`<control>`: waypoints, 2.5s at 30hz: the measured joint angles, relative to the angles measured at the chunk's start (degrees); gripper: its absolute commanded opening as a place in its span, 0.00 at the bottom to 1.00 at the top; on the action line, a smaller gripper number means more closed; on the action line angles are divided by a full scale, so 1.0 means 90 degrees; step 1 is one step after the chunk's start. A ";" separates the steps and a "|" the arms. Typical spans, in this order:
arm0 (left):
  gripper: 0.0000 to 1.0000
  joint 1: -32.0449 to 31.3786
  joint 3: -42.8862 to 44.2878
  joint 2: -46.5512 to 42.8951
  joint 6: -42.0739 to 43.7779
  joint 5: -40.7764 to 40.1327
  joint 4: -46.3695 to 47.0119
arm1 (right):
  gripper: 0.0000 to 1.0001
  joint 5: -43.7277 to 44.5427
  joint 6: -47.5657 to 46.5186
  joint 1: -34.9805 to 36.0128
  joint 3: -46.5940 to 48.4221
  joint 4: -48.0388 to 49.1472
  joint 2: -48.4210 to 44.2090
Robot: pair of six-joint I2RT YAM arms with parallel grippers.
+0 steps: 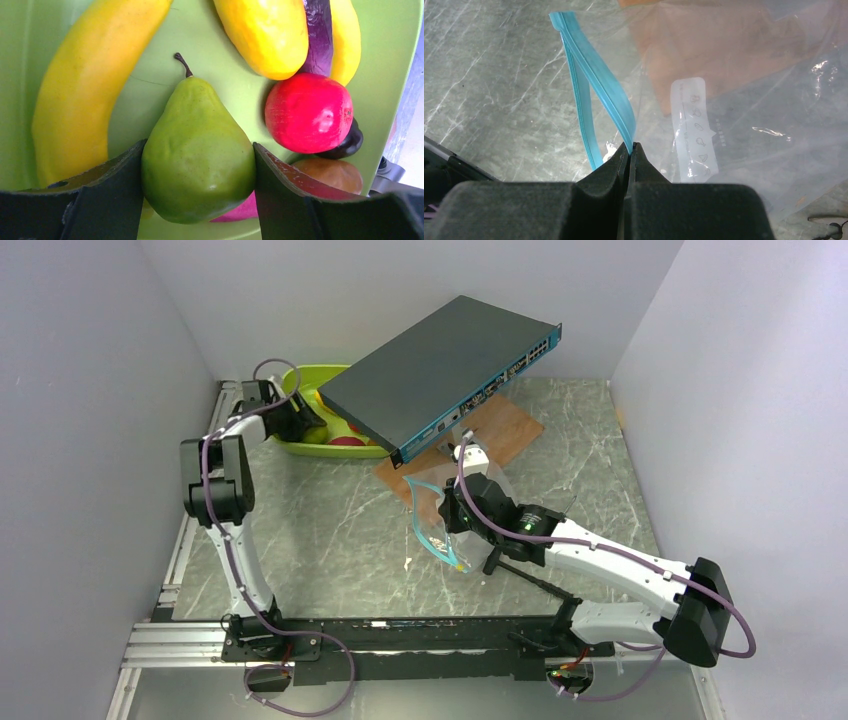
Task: Place the food in the zip-top bag and seal the zipper
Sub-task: Move the bin to the center of the board, then pick up the fake fruit from the bin, then place the fake fruit in the zipper food storage bag.
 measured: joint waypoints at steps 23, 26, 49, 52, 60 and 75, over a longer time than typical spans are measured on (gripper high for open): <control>0.00 0.0464 -0.1809 -0.4928 0.0211 -0.0508 -0.1685 | 0.00 -0.0427 0.0160 -0.0233 0.0000 -0.0090 0.0100; 0.00 0.0333 -0.3322 -0.6795 -0.0080 0.0041 -0.1285 | 0.00 -0.0724 0.0325 -0.0335 -0.0002 -0.0087 0.0172; 0.00 -0.6433 -0.7096 -0.9636 -0.2392 -0.1909 0.1311 | 0.00 -0.2331 0.1307 -0.0357 -0.0015 0.0010 0.0182; 0.00 -0.6975 -0.7074 -0.9447 -0.2392 -0.2555 0.1486 | 0.00 -0.2514 0.1418 -0.0357 -0.0015 0.0024 0.0182; 0.01 -0.7621 -0.7164 -0.9258 -0.2450 -0.3674 0.1790 | 0.00 -0.2720 0.1608 -0.0357 -0.0015 0.0010 0.0053; 0.28 -0.7776 -0.7453 -0.9012 -0.2917 -0.4422 0.1846 | 0.00 -0.2982 0.1727 -0.0374 -0.0061 0.0206 -0.0265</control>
